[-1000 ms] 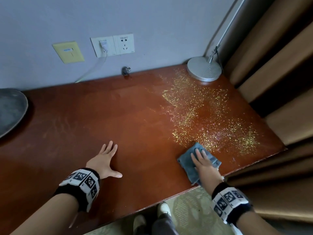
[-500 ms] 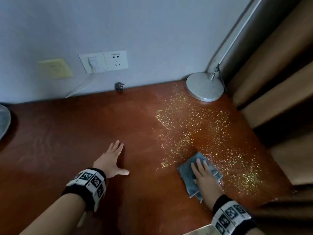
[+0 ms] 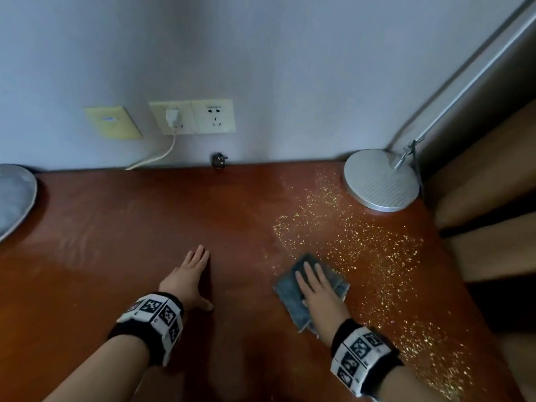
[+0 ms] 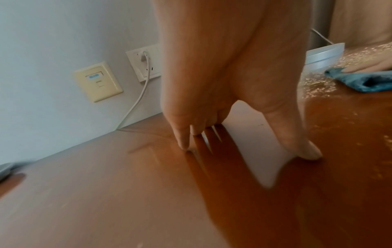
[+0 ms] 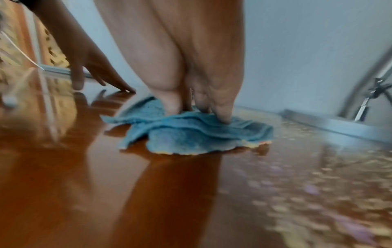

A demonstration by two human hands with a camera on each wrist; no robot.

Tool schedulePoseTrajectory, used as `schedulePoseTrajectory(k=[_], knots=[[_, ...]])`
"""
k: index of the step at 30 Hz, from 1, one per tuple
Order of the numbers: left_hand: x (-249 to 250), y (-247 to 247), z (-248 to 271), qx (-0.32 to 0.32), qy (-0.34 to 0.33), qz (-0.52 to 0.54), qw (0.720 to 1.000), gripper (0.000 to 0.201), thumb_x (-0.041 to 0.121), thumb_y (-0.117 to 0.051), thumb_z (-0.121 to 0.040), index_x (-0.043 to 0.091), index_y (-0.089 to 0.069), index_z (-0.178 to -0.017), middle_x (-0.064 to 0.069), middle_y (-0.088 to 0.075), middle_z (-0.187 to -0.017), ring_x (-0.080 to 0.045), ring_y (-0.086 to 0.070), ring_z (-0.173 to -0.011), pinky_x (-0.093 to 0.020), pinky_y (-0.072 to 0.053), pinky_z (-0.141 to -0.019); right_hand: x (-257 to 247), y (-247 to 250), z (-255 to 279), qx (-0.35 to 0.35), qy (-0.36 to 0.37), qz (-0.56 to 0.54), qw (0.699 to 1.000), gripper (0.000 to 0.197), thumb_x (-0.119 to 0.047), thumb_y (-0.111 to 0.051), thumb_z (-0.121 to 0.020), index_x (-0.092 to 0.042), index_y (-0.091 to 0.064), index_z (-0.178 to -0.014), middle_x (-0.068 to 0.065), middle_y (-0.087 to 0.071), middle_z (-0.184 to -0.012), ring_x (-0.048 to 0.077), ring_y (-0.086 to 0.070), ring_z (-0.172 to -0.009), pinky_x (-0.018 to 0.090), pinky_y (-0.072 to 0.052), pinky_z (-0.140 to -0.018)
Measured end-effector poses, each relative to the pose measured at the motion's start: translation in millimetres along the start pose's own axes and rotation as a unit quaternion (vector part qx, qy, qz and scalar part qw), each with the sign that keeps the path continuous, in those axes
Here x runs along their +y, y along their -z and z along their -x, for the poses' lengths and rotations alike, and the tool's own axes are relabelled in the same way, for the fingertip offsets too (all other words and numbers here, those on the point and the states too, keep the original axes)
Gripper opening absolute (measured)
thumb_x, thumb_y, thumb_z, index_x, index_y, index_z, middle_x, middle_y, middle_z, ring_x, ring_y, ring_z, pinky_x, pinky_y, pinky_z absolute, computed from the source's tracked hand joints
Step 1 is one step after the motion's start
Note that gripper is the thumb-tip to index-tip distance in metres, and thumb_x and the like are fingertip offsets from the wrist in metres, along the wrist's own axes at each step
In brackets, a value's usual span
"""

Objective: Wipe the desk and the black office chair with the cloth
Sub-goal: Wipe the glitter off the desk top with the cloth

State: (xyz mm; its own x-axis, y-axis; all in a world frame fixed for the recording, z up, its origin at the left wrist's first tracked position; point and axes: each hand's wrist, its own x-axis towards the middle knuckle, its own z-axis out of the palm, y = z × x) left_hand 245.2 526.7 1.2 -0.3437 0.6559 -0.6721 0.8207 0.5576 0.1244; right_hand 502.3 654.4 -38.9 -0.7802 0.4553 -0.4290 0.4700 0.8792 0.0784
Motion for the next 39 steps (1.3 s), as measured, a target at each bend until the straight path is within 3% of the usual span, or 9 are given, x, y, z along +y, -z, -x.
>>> schedulePoseTrajectory(k=[3,5,11,17,23,27,30,34,39], knots=[[3,4,-4,0.003,-0.001,-0.004,1.000,0.123,0.044,-0.078,-0.072,0.018,0.013,-0.151,0.002,0.025,-0.156,-0.018,0.013,-0.146,-0.039,-0.018,-0.118,-48,-10,-11,0.008,0.048,-0.076,0.996,0.082,-0.041,-0.093,-0.031,-0.015,-0.072,-0.107,0.009,-0.063,-0.123,0.035,-0.043,-0.127,0.041,-0.047,-0.095],[4,8,-8,0.003,-0.005,-0.006,1.000,0.122,0.044,-0.077,-0.073,0.017,0.013,-0.151,0.002,0.024,-0.156,-0.018,0.012,-0.146,-0.039,-0.018,-0.118,-60,-7,-22,0.060,0.088,-0.077,0.991,0.082,-0.043,-0.094,-0.023,-0.023,-0.075,-0.099,0.001,-0.068,-0.115,0.023,-0.062,-0.110,0.030,-0.057,-0.076],[-2,18,-16,0.009,-0.017,-0.007,1.000,0.120,0.045,-0.077,-0.073,0.019,0.010,-0.151,0.003,0.023,-0.157,-0.017,0.012,-0.146,-0.040,-0.017,-0.119,9,43,-29,-0.001,0.024,-0.086,0.996,0.059,-0.020,-0.048,-0.096,-0.014,-0.023,-0.148,0.004,0.010,-0.155,0.031,0.011,-0.143,0.043,-0.005,-0.117],[-4,31,-31,0.025,-0.031,0.004,0.999,0.119,0.046,-0.076,-0.073,0.019,0.010,-0.152,0.002,0.022,-0.157,-0.016,0.012,-0.146,-0.040,-0.011,-0.118,-68,25,-42,0.032,0.115,-0.094,0.988,0.078,-0.047,-0.092,-0.020,-0.029,-0.076,-0.094,-0.003,-0.070,-0.110,0.018,-0.065,-0.106,0.025,-0.056,-0.072],[-10,55,-51,0.064,-0.039,0.060,0.995,0.120,0.049,-0.076,-0.071,0.022,0.008,-0.152,0.007,0.021,-0.157,-0.011,0.014,-0.145,-0.038,-0.009,-0.119,42,59,-76,0.030,-0.068,-0.194,0.978,0.065,-0.019,-0.043,-0.098,-0.015,-0.004,-0.150,0.005,0.016,-0.153,0.025,0.013,-0.144,0.036,-0.007,-0.118],[-8,58,-63,0.076,-0.042,0.097,0.991,0.121,0.048,-0.077,-0.070,0.023,0.008,-0.152,0.009,0.021,-0.156,-0.009,0.014,-0.145,-0.037,-0.008,-0.119,57,64,-81,0.041,-0.138,-0.157,0.977,0.073,-0.030,-0.051,-0.094,-0.014,-0.007,-0.150,0.006,0.017,-0.148,0.022,0.016,-0.141,0.054,-0.021,-0.113],[1,65,-81,0.066,-0.046,0.086,0.993,0.120,0.048,-0.077,-0.071,0.020,0.008,-0.152,0.006,0.021,-0.157,-0.012,0.015,-0.145,-0.038,-0.007,-0.119,-12,65,-96,0.082,0.004,-0.132,0.988,0.075,-0.023,-0.083,-0.064,-0.008,-0.053,-0.131,0.012,-0.036,-0.145,0.018,-0.008,-0.136,0.045,-0.047,-0.096],[0,75,-92,0.055,-0.042,0.056,0.996,0.117,0.039,-0.078,-0.072,0.021,0.006,-0.152,0.003,0.021,-0.157,-0.014,0.013,-0.146,-0.038,-0.009,-0.119,-31,57,-119,0.096,0.093,-0.191,0.972,0.061,-0.015,-0.068,-0.063,-0.010,-0.061,-0.123,0.012,-0.043,-0.141,0.032,0.002,-0.142,0.042,-0.028,-0.111],[-9,73,-88,0.060,-0.049,0.048,0.996,0.118,0.041,-0.079,-0.071,0.026,0.007,-0.152,0.006,0.021,-0.157,-0.011,0.013,-0.146,-0.035,-0.007,-0.118,67,77,-122,0.030,-0.112,-0.204,0.972,0.064,-0.021,-0.041,-0.099,-0.017,-0.004,-0.150,0.004,0.012,-0.156,0.023,0.010,-0.145,0.033,0.005,-0.114]])
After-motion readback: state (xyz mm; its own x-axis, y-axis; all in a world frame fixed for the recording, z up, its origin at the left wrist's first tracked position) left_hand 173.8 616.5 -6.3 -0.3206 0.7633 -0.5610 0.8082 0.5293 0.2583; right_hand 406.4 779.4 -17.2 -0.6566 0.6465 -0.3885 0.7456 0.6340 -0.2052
